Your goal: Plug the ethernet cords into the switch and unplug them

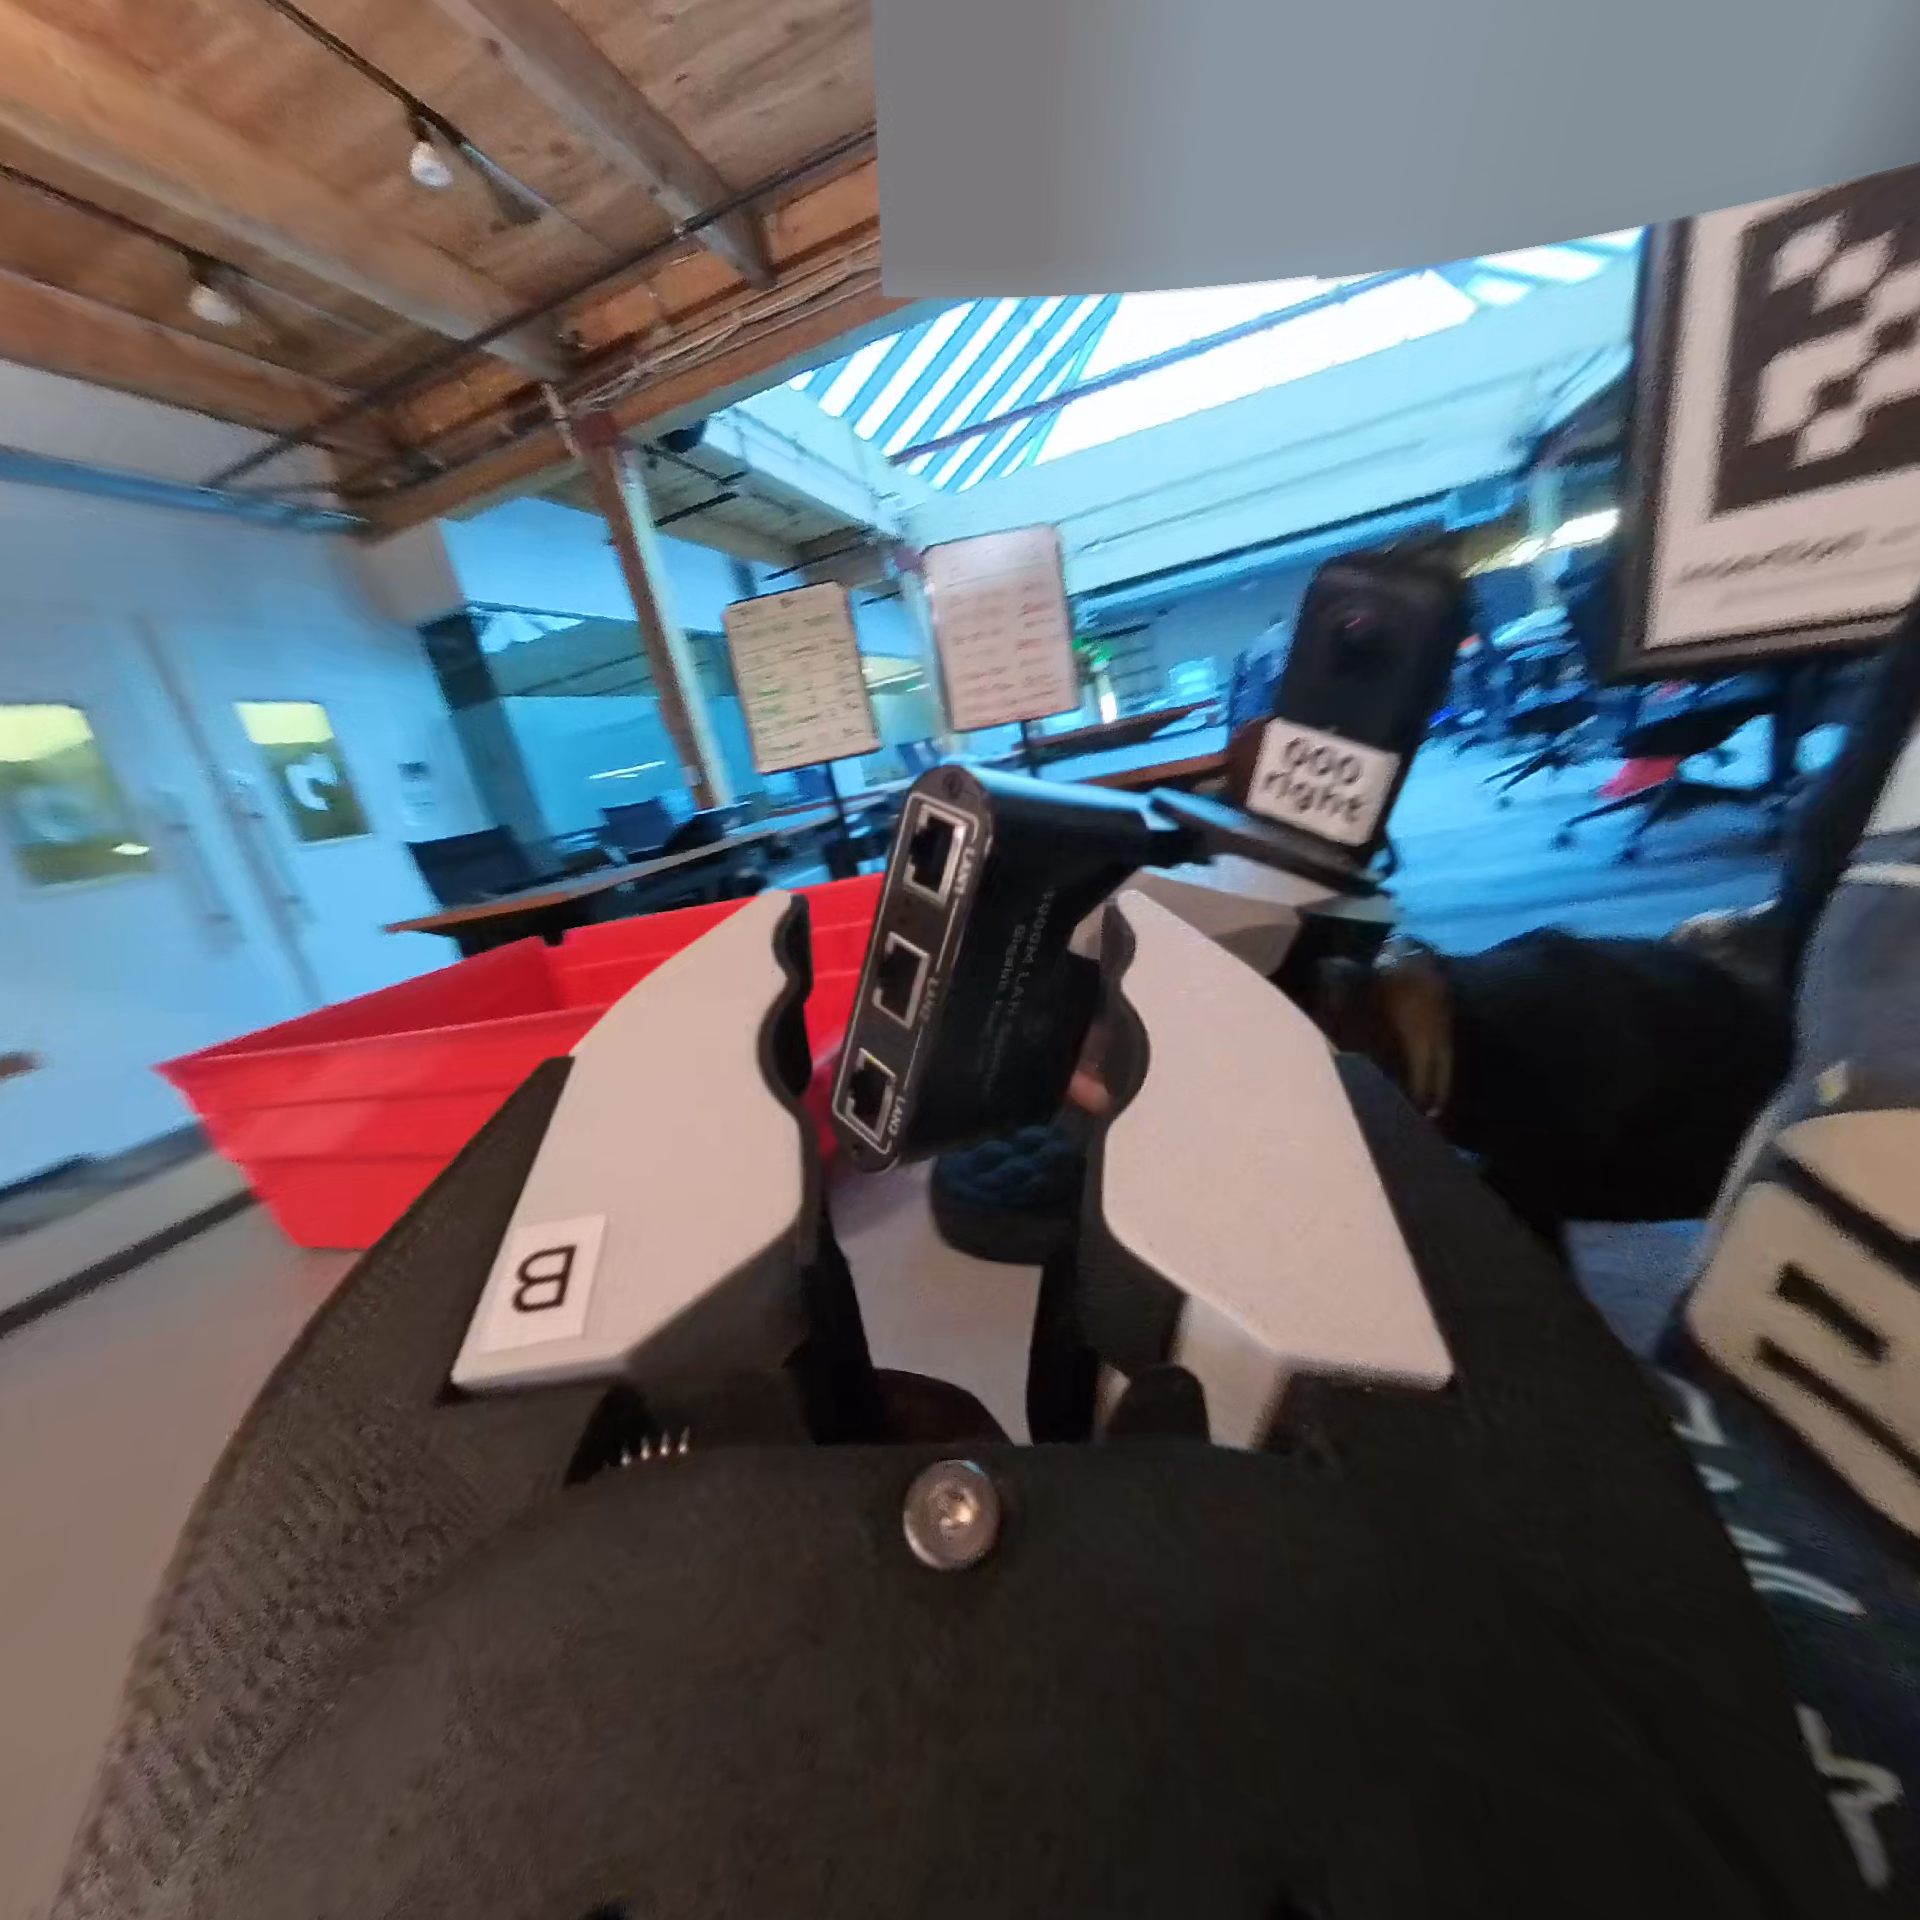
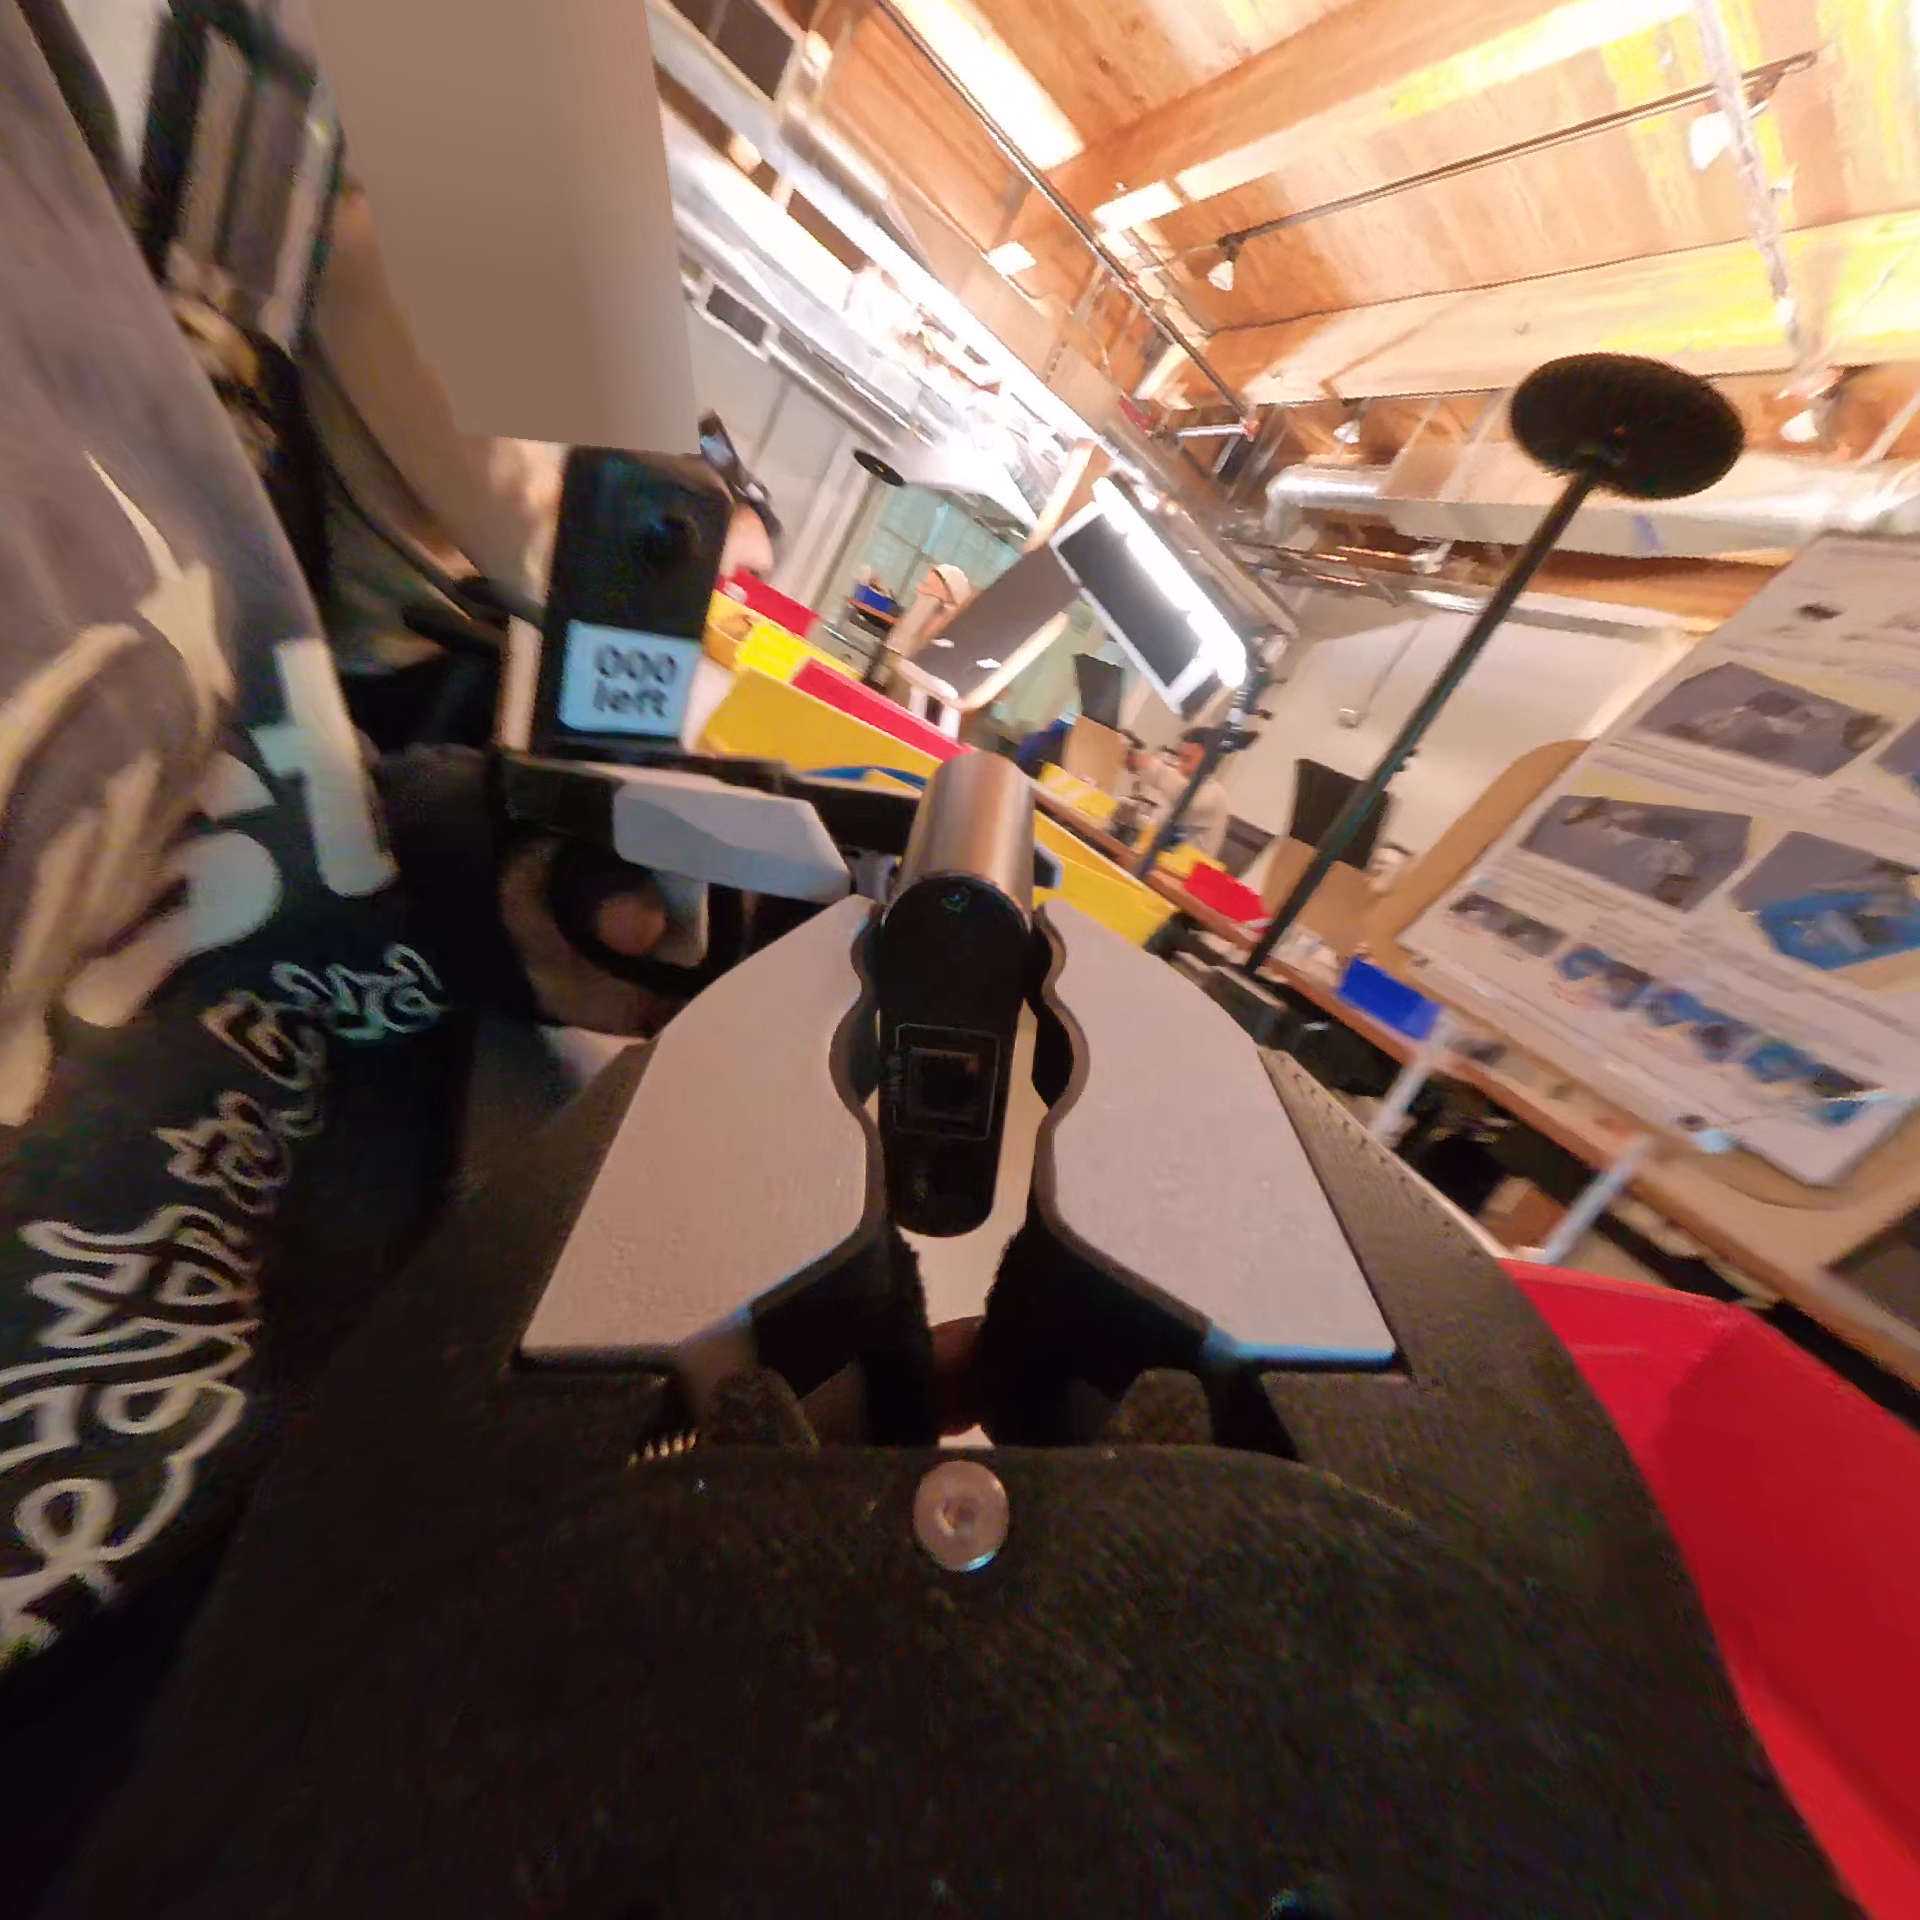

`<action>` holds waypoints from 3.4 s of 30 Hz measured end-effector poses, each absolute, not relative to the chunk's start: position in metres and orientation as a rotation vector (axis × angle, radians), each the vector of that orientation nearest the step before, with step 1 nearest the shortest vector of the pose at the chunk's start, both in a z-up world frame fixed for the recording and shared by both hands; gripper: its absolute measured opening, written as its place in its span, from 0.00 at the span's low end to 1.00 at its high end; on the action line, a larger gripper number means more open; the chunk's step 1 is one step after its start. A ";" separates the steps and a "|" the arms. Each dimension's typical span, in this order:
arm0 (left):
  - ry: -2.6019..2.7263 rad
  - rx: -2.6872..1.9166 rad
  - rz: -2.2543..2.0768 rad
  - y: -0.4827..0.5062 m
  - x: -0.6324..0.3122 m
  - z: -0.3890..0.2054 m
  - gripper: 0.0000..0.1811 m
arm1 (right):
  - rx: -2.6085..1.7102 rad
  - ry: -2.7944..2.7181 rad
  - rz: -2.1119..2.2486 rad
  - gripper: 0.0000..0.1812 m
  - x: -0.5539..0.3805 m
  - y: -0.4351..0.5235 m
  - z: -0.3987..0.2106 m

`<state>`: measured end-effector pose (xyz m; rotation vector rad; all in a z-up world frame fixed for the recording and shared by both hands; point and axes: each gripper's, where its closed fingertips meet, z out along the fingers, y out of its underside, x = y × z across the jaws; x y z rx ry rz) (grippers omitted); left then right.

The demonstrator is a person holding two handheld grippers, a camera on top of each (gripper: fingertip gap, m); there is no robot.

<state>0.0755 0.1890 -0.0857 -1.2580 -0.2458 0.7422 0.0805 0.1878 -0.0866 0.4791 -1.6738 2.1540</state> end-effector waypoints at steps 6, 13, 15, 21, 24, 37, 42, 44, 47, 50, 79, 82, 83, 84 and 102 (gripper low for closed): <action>-0.416 -1.288 0.628 0.183 0.063 -0.092 0.46 | 0.500 -1.483 1.542 0.13 0.059 0.177 -0.104; -0.452 -1.398 0.932 0.179 0.049 -0.103 0.41 | 0.462 -1.489 1.384 0.13 0.047 0.173 -0.111; -0.471 -1.425 0.948 0.179 0.047 -0.106 0.40 | 0.459 -1.480 1.326 0.13 0.044 0.172 -0.114; -0.497 -1.529 1.006 0.185 0.043 -0.118 0.32 | 0.495 -1.459 1.215 0.13 0.044 0.168 -0.120; -0.512 -1.538 0.975 0.184 0.043 -0.119 0.32 | 0.502 -1.464 1.220 0.13 0.044 0.168 -0.121; -0.770 -1.038 0.088 0.153 0.042 -0.100 0.32 | 0.380 -1.625 1.736 0.33 0.050 0.174 -0.104; -0.765 -1.022 0.029 0.154 0.044 -0.100 0.32 | 0.432 -1.645 1.675 0.15 0.052 0.170 -0.112; -0.765 -1.013 0.012 0.154 0.044 -0.100 0.32 | 0.433 -1.642 1.659 0.14 0.052 0.170 -0.113; -0.747 -1.019 0.024 0.157 0.045 -0.098 0.32 | 0.417 -1.657 1.682 0.13 0.052 0.173 -0.111; -0.723 -1.007 0.104 0.155 0.044 -0.093 0.38 | 0.342 -1.650 1.724 0.13 0.047 0.178 -0.105; -0.184 -2.024 1.157 0.161 0.056 -0.148 0.16 | 0.542 -1.790 1.752 0.17 0.066 0.173 -0.121; -0.378 -1.977 1.008 0.161 0.055 -0.144 0.15 | 0.423 -1.753 1.779 0.19 0.054 0.175 -0.112; -0.429 -1.971 0.958 0.162 0.055 -0.145 0.15 | 0.411 -1.757 1.773 0.19 0.052 0.175 -0.112; -0.468 -1.971 0.926 0.161 0.054 -0.147 0.15 | 0.405 -1.766 1.756 0.19 0.051 0.174 -0.114; -0.701 -1.998 0.801 0.149 0.046 -0.167 0.13 | 0.426 -1.884 1.314 0.13 0.031 0.157 -0.152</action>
